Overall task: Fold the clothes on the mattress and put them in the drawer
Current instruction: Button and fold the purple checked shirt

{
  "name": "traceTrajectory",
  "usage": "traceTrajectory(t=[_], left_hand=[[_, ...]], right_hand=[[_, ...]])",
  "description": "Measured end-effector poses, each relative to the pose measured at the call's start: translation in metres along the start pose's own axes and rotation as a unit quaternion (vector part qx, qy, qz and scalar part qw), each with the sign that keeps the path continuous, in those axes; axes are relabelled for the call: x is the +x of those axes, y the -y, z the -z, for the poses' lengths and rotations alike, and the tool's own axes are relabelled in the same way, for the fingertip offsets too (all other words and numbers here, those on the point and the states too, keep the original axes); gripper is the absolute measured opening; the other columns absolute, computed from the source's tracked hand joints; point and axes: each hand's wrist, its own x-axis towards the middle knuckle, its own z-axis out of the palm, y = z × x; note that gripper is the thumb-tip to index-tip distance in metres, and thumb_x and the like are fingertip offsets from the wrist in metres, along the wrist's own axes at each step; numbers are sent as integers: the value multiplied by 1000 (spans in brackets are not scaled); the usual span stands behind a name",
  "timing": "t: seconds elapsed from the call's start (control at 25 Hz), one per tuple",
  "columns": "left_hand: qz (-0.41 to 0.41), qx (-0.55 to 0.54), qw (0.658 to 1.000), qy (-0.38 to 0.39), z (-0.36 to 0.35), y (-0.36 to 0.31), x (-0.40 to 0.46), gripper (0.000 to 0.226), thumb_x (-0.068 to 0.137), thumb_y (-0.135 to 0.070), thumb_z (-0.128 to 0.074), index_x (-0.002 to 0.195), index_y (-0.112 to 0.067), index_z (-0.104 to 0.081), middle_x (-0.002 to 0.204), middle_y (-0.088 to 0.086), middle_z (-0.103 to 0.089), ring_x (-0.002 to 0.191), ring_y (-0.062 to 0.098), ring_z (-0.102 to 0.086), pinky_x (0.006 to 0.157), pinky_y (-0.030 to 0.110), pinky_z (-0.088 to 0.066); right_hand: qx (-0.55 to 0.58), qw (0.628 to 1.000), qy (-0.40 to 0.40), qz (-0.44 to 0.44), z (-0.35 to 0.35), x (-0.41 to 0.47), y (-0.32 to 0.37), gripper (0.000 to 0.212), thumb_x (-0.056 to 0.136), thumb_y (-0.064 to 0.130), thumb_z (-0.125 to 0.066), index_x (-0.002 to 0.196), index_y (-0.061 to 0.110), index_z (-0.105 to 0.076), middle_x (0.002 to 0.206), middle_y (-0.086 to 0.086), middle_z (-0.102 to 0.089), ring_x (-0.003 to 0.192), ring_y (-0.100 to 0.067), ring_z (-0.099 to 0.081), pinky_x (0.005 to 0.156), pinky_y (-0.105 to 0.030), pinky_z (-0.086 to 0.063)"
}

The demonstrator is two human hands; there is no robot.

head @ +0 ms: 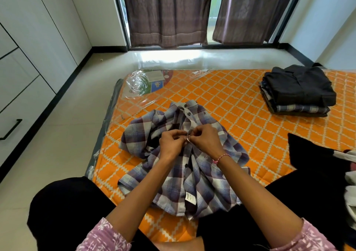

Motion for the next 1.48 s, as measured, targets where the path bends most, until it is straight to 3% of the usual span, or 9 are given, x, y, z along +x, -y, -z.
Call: traceTrajectory(t=[0.24,0.44,0.6,0.68,0.84,0.96,1.08,1.32,1.48], left_hand=[[38,-24,998,-43,-9,-5,0,11,82,-3,-70,83,-13,-65,89,13,-70,84,22,-68,78,34,-58],[125,-192,973,-30,-13,-14,4,14,84,6,-64,80,-8,-61,77,7,-65,72,15,-64,61,22,-57],[156,-252,955,-4,-7,-14,7,16,84,7,-63,75,-7,-61,68,5,-66,65,14,-64,54,19,-56],[135,-217,967,15,-4,-13,9,19,83,8,-63,74,-8,-61,62,2,-66,62,13,-64,53,19,-55],[-23,23,998,45,-3,-17,12,15,82,6,-65,77,-8,-65,73,7,-65,71,15,-63,64,19,-54],[-43,100,994,14,-4,-24,15,6,85,-8,-68,85,-2,-68,81,12,-68,77,22,-66,72,32,-56],[-8,102,994,47,-8,-29,16,17,91,-12,-61,82,2,-67,72,12,-63,67,20,-62,60,25,-54],[-40,-40,989,140,-1,-26,19,23,96,-8,-51,76,-6,-61,65,1,-62,56,6,-56,54,15,-47],[-63,-58,979,185,6,-21,18,21,97,-9,-49,80,-10,-61,62,-9,-64,54,0,-56,53,13,-45]], right_hand=[[-4,996,-77,39,-21,-8,-9,7,84,7,-65,85,3,-70,85,-13,-70,80,-23,-64,71,-32,-51],[91,986,-140,15,-23,-9,-6,6,81,9,-67,76,11,-70,72,0,-67,63,-4,-56,55,-6,-38],[174,980,-90,-24,-12,-6,-3,18,79,3,-65,65,13,-65,62,-3,-62,56,-13,-57,55,-21,-46],[178,983,-36,-37,-2,-1,-3,17,80,0,-62,64,5,-66,63,-14,-64,58,-23,-58,58,-33,-48],[-129,990,6,62,10,4,6,25,86,19,-61,64,7,-64,57,-6,-54,56,-21,-48,47,-25,-33],[-142,986,9,91,18,10,9,22,86,17,-58,65,11,-62,62,-8,-55,59,-24,-47,48,-25,-27],[-137,985,-11,102,20,11,6,24,88,18,-56,70,5,-65,68,-12,-62,62,-26,-51,54,-30,-33],[242,966,93,-17,35,21,2,29,87,1,-53,60,4,-61,57,-9,-55,55,-17,-51,55,-29,-48],[318,936,137,-66,32,22,-5,27,89,5,-54,65,10,-65,60,-2,-60,54,-7,-56,56,-22,-53]])
